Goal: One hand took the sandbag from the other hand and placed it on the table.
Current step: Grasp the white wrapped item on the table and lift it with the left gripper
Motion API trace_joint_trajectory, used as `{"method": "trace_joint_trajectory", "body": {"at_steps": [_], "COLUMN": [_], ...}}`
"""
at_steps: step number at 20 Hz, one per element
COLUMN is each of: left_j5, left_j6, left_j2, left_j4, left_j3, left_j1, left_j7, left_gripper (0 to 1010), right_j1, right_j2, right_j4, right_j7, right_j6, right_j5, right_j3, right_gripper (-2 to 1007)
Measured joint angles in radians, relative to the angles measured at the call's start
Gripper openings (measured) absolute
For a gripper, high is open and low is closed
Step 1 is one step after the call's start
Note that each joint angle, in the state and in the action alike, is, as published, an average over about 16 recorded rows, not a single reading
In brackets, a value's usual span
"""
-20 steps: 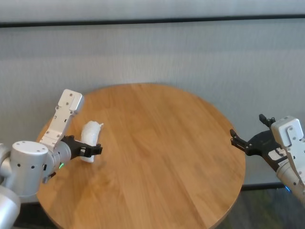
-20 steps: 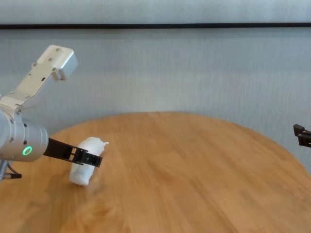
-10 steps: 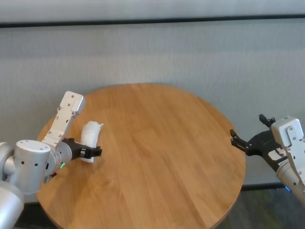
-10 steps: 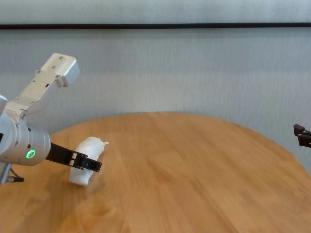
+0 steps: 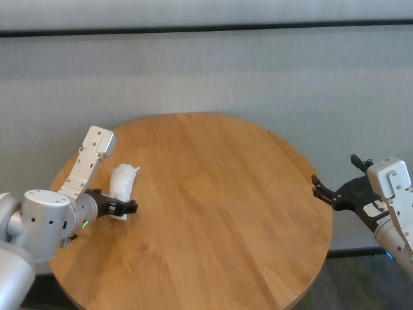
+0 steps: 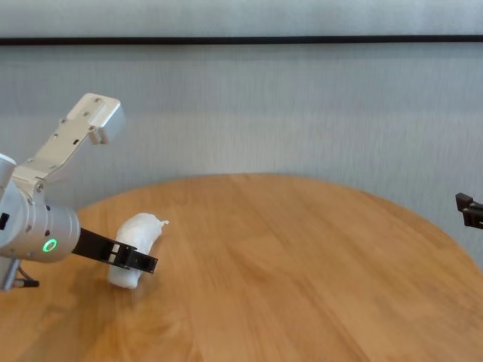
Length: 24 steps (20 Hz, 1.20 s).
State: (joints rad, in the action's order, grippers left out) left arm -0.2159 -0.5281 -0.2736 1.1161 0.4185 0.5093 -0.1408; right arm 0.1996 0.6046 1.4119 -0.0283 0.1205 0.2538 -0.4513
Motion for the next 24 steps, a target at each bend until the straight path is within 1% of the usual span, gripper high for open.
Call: {"method": "trace_joint_trajectory", "body": {"at_steps": [9, 17, 24], "left_j5": [0.020, 0.053, 0.070], "left_j6": [0.006, 0.012, 0.017], "left_j2": [0.009, 0.005, 0.000], "left_j4": [-0.028, -0.036, -0.037], "left_j3": [-0.004, 0.006, 0.015], "left_j1": [0.013, 0.022, 0.025], "left_j7": [-0.022, -0.028, -0.028], "left_gripper": [1000, 1000, 986], "right_j1": [0.000, 0.000, 0.000], "right_j2": [0.000, 0.000, 0.000], "right_j4": [0.000, 0.000, 0.000], "right_j7": [0.000, 0.000, 0.000], "right_j6": [0.000, 0.000, 0.000], "right_j5": [0.000, 0.000, 0.000], "right_j3": [0.000, 0.000, 0.000], "right_gripper": [1001, 1001, 1001]}}
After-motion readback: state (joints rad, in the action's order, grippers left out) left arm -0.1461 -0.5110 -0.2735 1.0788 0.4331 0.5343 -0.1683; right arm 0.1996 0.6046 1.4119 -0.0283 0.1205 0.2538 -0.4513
